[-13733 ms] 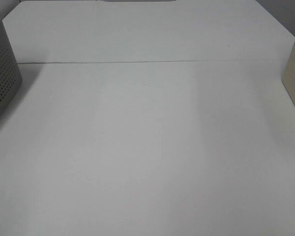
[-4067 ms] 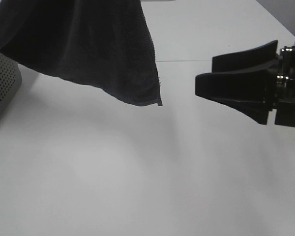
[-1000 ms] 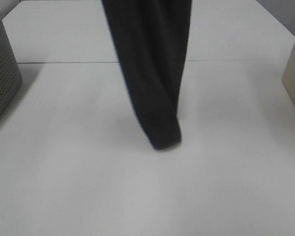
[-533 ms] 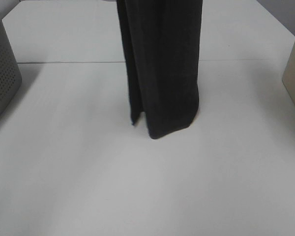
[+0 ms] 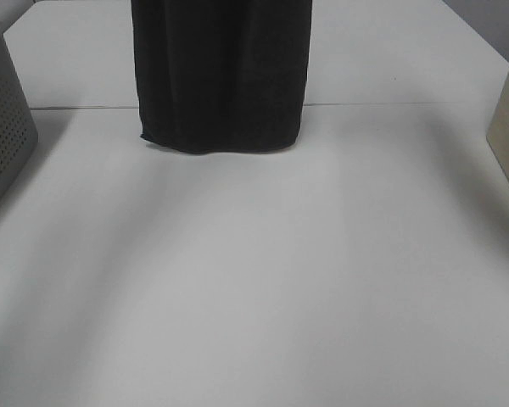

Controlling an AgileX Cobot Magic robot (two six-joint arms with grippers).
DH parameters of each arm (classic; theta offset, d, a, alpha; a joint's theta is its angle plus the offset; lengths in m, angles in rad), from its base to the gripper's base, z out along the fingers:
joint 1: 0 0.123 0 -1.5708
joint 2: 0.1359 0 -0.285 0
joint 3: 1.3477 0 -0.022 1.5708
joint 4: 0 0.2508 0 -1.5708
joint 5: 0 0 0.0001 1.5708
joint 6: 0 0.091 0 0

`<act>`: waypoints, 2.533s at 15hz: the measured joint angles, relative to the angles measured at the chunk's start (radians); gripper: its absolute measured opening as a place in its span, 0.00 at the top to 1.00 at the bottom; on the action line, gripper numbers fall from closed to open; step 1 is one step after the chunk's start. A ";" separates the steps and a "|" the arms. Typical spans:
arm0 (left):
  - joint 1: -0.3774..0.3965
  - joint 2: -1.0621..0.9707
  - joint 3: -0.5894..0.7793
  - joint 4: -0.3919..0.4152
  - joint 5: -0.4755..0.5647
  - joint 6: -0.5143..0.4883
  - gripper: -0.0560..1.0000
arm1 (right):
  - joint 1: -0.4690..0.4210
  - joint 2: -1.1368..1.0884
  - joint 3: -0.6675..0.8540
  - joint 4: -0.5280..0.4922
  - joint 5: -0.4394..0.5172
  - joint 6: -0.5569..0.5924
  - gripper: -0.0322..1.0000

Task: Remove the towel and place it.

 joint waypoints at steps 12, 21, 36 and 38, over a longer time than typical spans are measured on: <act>0.081 0.456 -0.704 -0.069 0.122 -0.049 0.95 | -0.085 0.155 -0.065 0.060 -0.287 0.034 0.96; 0.077 0.453 -0.705 -0.055 0.328 -0.052 0.95 | -0.085 0.155 -0.066 0.112 -0.093 0.034 0.96; 0.021 0.051 -0.670 -0.329 1.708 -0.065 0.95 | -0.085 -0.164 -0.056 0.394 0.995 0.034 0.96; 0.021 -0.013 -0.486 -0.399 1.710 -0.071 0.95 | -0.085 -0.224 0.057 0.403 1.000 0.034 0.96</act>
